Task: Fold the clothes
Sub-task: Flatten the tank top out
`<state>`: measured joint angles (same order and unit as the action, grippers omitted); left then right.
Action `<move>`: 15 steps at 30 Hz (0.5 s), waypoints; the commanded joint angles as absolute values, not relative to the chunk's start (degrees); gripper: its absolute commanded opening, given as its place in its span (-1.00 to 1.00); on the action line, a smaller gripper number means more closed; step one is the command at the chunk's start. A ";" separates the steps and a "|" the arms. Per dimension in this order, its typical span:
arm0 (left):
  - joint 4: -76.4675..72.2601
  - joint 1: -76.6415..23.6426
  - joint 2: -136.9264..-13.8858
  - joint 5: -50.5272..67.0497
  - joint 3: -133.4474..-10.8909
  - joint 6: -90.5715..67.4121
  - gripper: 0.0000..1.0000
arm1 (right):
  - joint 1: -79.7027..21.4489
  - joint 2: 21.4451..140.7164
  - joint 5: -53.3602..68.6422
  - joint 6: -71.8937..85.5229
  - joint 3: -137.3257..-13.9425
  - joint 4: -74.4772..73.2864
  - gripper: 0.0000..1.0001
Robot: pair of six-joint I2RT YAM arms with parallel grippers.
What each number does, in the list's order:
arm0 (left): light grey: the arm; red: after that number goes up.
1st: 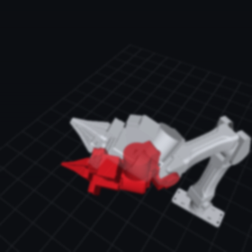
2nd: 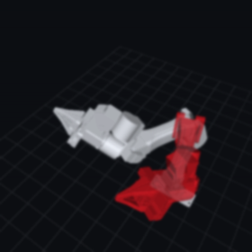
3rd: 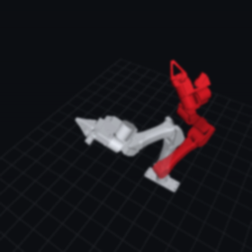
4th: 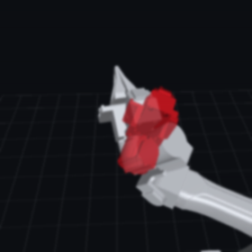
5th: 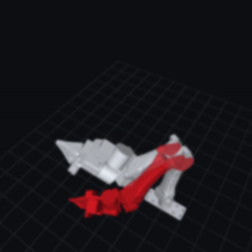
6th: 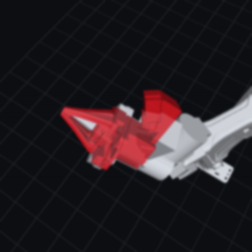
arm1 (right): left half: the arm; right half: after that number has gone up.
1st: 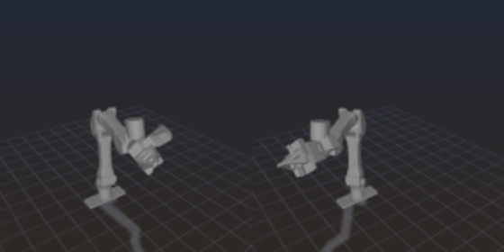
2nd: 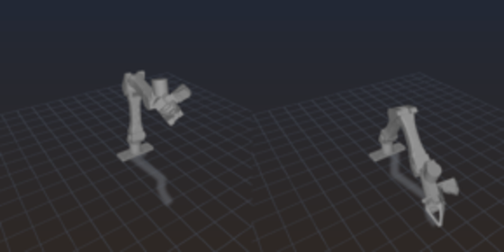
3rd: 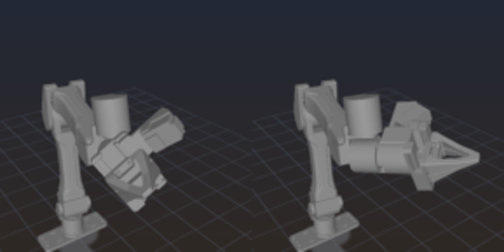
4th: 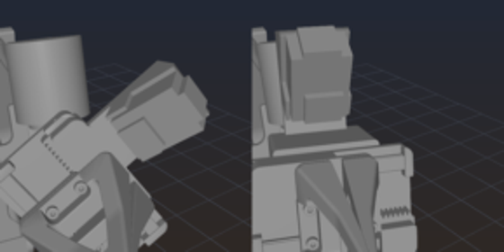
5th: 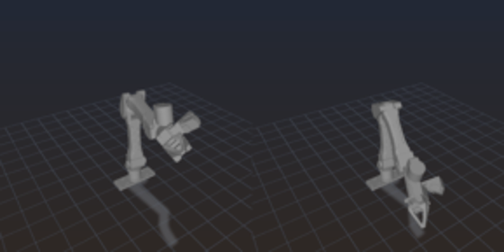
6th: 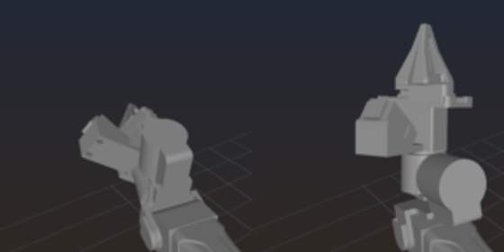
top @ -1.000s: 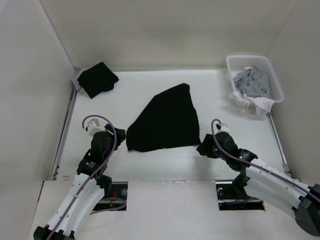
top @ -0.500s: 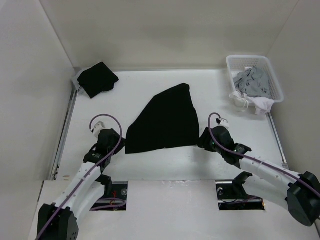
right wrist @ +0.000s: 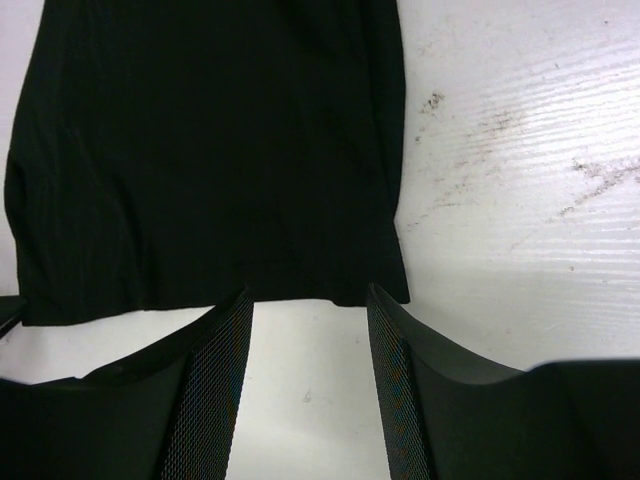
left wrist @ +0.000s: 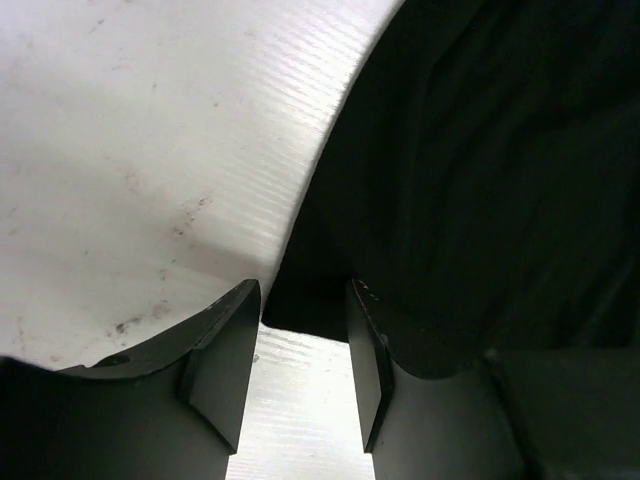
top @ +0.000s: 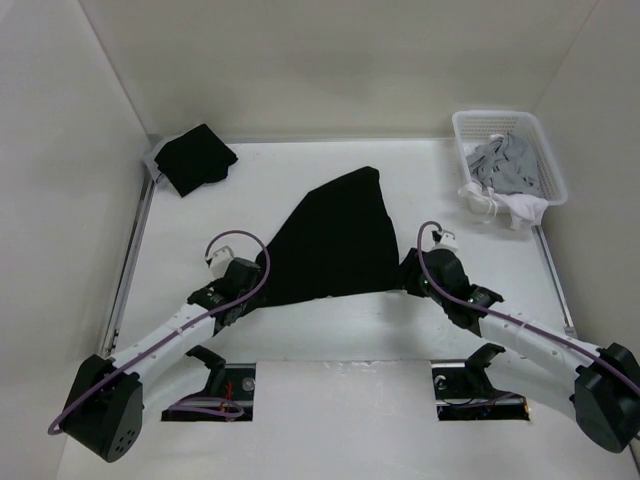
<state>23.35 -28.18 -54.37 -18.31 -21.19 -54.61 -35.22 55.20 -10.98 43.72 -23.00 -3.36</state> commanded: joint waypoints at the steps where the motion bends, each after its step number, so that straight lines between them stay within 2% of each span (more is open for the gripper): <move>1: 29.43 -28.78 -55.28 -21.71 -23.64 -57.91 -0.23 | -34.85 53.97 -10.63 43.15 -24.17 0.35 0.08; 6: 33.13 -29.31 -52.91 -22.32 -22.94 -62.04 -0.31 | -35.11 54.23 -9.84 43.24 -24.08 1.75 0.09; 15: 27.87 -29.66 -58.36 -21.27 -22.59 -61.79 -0.54 | -35.64 54.05 -9.32 44.03 -23.03 3.78 0.09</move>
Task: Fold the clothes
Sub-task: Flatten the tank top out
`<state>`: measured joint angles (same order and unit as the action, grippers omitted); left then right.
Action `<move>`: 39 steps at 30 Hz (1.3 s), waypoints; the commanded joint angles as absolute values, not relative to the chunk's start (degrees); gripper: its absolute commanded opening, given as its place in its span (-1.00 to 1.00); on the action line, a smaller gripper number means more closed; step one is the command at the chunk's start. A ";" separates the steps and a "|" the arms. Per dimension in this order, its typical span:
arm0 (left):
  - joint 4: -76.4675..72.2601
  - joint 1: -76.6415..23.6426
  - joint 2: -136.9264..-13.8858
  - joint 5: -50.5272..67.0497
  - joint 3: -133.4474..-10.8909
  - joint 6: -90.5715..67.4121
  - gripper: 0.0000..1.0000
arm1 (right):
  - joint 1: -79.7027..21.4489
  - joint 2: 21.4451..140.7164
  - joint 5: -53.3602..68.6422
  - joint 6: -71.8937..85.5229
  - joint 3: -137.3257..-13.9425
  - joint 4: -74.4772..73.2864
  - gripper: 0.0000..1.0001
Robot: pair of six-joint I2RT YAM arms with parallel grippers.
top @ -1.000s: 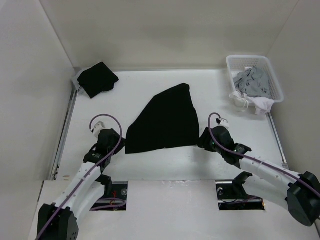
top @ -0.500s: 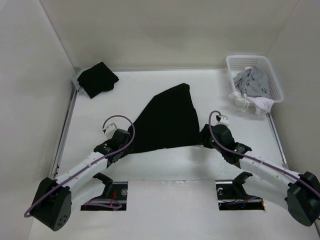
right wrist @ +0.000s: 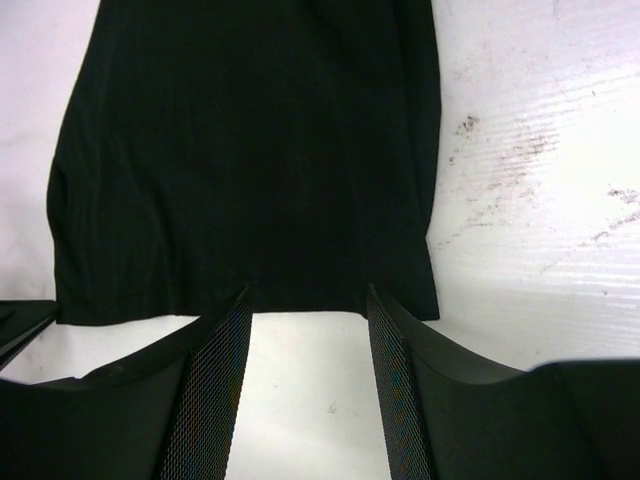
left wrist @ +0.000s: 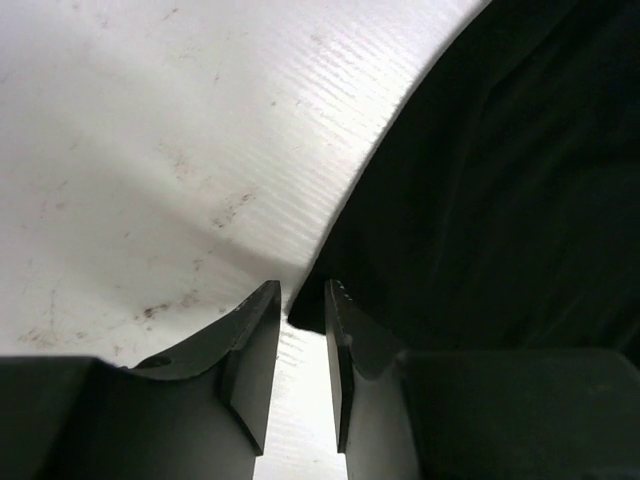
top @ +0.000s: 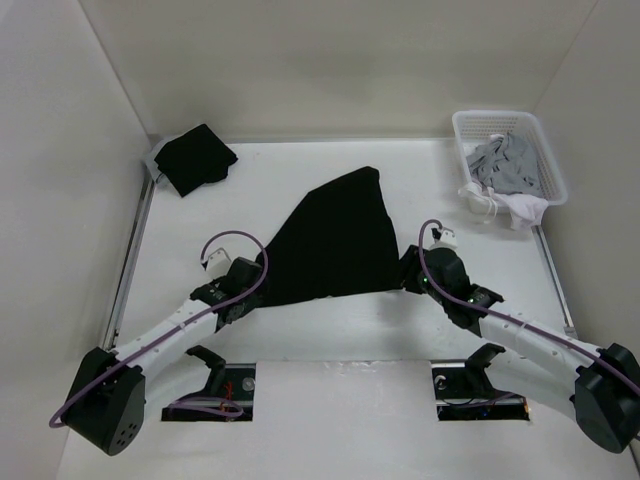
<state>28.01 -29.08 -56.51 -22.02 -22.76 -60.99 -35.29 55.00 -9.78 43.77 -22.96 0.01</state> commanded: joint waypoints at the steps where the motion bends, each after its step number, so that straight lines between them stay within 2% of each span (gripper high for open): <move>1: 27.51 -29.66 -58.45 -21.01 -22.50 -61.79 -0.56 | -35.64 54.05 -9.32 44.12 -22.94 3.95 0.09; 7: 27.16 -29.92 -58.80 -19.16 -22.59 -60.91 -0.54 | -35.55 53.61 -9.14 44.03 -22.94 4.22 0.09; 11: 27.25 -30.10 -57.92 -18.55 -21.80 -60.73 -0.81 | -35.55 53.09 -8.79 43.95 -23.12 4.22 0.09; 17: 27.33 -30.10 -54.59 -18.02 -22.50 -59.77 -0.99 | -34.24 53.78 -9.84 44.12 -22.85 3.43 0.12; 24: 27.42 -27.47 -39.48 -21.09 -28.47 -53.45 -1.00 | -33.35 57.92 -14.67 46.23 -22.94 -0.61 0.02; 27: 25.85 -24.84 -38.85 -19.96 -29.27 -51.42 -1.00 | -33.61 59.32 -15.03 46.49 -23.20 -1.67 -0.07; 32: 20.31 -20.97 -40.43 -15.48 -26.72 -50.19 -1.00 | -35.02 64.33 -14.77 48.33 -23.29 -1.93 -0.05; 39: 16.53 -13.24 -40.87 -9.50 -24.87 -47.90 -1.00 | -35.73 64.95 -16.00 50.80 -24.08 -3.87 -0.05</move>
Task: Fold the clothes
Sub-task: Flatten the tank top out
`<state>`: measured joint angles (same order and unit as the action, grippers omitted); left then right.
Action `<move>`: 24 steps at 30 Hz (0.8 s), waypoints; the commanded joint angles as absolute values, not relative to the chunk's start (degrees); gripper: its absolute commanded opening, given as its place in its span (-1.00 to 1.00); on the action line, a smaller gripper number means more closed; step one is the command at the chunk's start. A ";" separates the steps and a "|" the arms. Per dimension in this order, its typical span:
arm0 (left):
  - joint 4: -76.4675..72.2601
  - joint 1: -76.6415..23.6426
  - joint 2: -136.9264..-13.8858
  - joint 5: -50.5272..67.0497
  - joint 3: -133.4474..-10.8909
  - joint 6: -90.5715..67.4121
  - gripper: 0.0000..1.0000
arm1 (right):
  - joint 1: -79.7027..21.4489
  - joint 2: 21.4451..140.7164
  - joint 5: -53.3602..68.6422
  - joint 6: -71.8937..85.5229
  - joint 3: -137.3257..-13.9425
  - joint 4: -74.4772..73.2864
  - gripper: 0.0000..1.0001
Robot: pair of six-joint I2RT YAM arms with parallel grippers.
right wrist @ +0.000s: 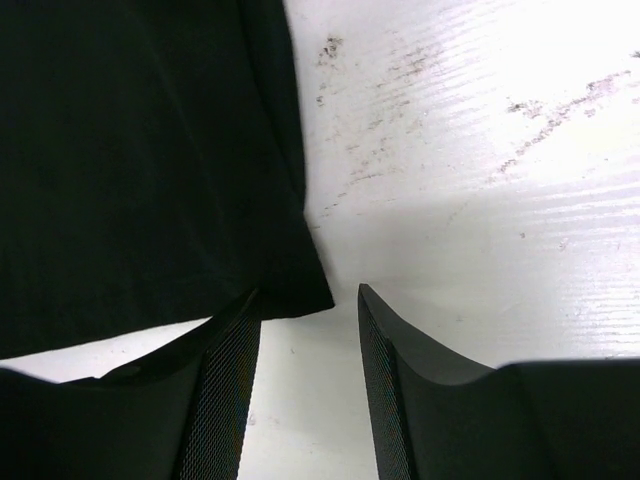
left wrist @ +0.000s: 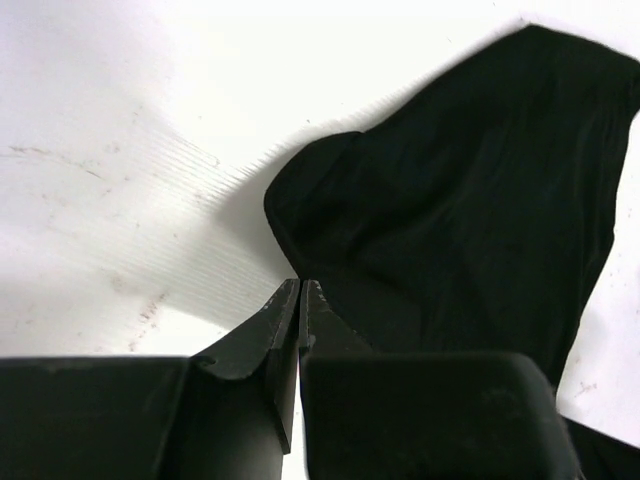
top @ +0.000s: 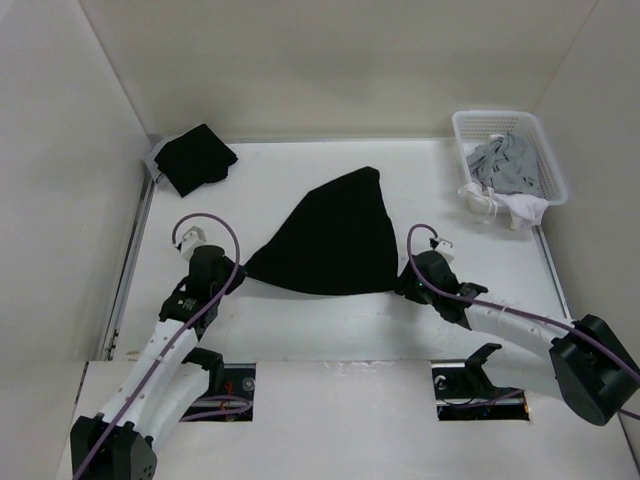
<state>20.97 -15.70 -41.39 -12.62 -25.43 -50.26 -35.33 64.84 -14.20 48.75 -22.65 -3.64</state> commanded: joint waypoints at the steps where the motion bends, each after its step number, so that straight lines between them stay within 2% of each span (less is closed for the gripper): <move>1: 16.26 -12.18 -40.61 -9.14 -24.87 -47.64 -1.00 | -35.73 65.30 -16.08 51.32 -24.26 -3.95 -0.08; 6: 14.95 -8.66 -39.46 -9.49 -23.91 -48.86 -1.00 | -36.08 66.80 -14.42 54.84 -23.56 -1.06 -0.26; 17: 11.51 -8.48 -42.01 -6.42 -21.62 -50.89 -1.00 | -36.87 66.18 -7.03 61.96 -17.32 8.26 -0.20; 24: 10.81 -9.18 -42.89 -6.42 -21.88 -50.98 -1.00 | -36.87 68.29 -5.63 64.42 -15.56 11.60 -0.32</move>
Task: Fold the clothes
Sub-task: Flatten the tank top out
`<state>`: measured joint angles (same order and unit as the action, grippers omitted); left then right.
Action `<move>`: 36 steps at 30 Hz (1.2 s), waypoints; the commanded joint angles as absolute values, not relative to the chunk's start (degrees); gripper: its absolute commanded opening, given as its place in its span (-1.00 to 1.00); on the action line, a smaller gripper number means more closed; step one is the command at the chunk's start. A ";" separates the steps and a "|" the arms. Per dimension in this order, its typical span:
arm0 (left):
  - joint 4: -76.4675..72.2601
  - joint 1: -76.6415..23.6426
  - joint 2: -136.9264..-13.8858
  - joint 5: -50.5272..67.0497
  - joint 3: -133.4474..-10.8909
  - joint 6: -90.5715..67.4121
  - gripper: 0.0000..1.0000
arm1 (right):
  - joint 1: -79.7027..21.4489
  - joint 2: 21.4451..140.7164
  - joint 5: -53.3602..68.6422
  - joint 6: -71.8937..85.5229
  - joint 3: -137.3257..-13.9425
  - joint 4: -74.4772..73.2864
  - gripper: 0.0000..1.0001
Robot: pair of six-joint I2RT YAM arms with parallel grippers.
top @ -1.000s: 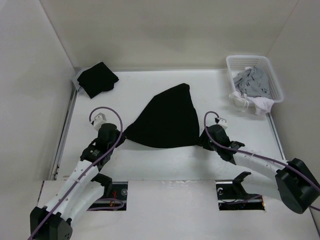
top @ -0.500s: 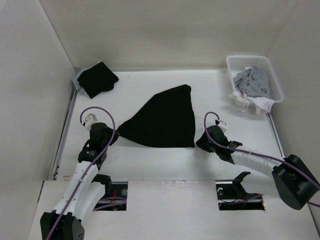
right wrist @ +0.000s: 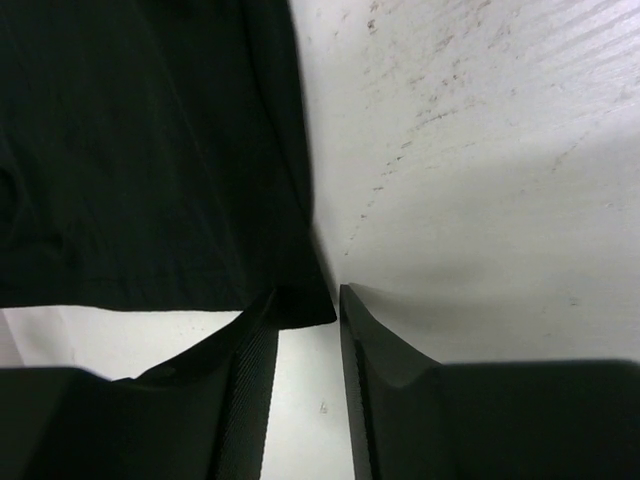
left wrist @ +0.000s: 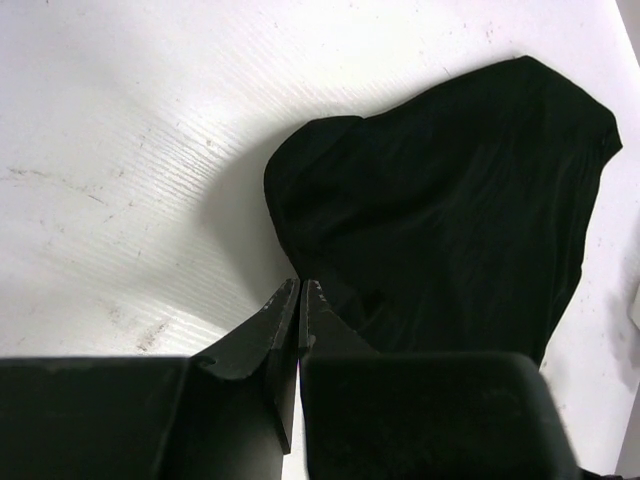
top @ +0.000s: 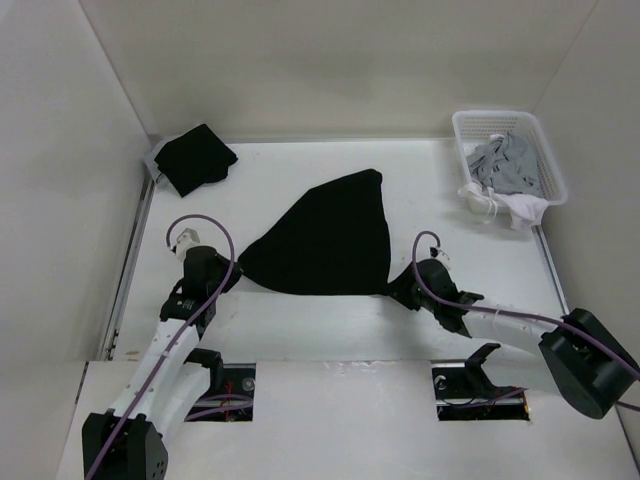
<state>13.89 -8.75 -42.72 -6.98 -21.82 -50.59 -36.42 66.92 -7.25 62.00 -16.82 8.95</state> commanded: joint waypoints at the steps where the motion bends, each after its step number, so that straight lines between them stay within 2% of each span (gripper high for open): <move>1: 10.81 -9.18 -42.89 -6.42 -21.88 -50.98 -1.00 | -36.87 68.46 -5.19 65.03 -15.21 12.38 -0.34; 6: 10.90 -9.27 -42.63 -6.42 -21.71 -50.98 -1.00 | -36.87 67.42 -5.62 66.53 -14.15 13.19 -0.45; 14: 10.81 -9.62 -42.89 -6.68 -21.88 -51.06 -1.00 | -36.17 62.06 -7.38 66.10 -12.48 13.10 -0.85; 20: 10.81 -10.06 -42.89 -6.94 -22.15 -51.06 -1.00 | -35.73 57.84 -8.97 63.46 -12.74 11.26 -0.94; 23: 10.99 -10.24 -42.71 -6.94 -22.24 -51.06 -1.00 | -35.02 58.09 -8.18 62.23 -13.97 8.53 -0.80; 24: 11.07 -10.24 -42.63 -7.03 -22.24 -51.06 -1.00 | -35.02 58.36 -7.83 61.70 -14.32 7.92 -0.70; 25: 11.07 -10.24 -42.63 -7.03 -22.24 -51.06 -1.00 | -35.02 58.62 -7.74 61.61 -14.67 7.39 -0.50; 27: 11.07 -10.24 -42.63 -7.03 -22.15 -51.15 -1.00 | -35.11 59.15 -7.65 61.35 -15.03 7.03 -0.30; 30: 10.99 -10.32 -42.63 -7.03 -22.15 -51.24 -1.00 | -35.02 60.29 -7.47 61.17 -15.64 6.77 -0.20; 36: 10.81 -10.33 -42.89 -6.86 -22.06 -51.24 -1.00 | -35.37 63.19 -7.21 61.26 -16.35 9.13 -0.22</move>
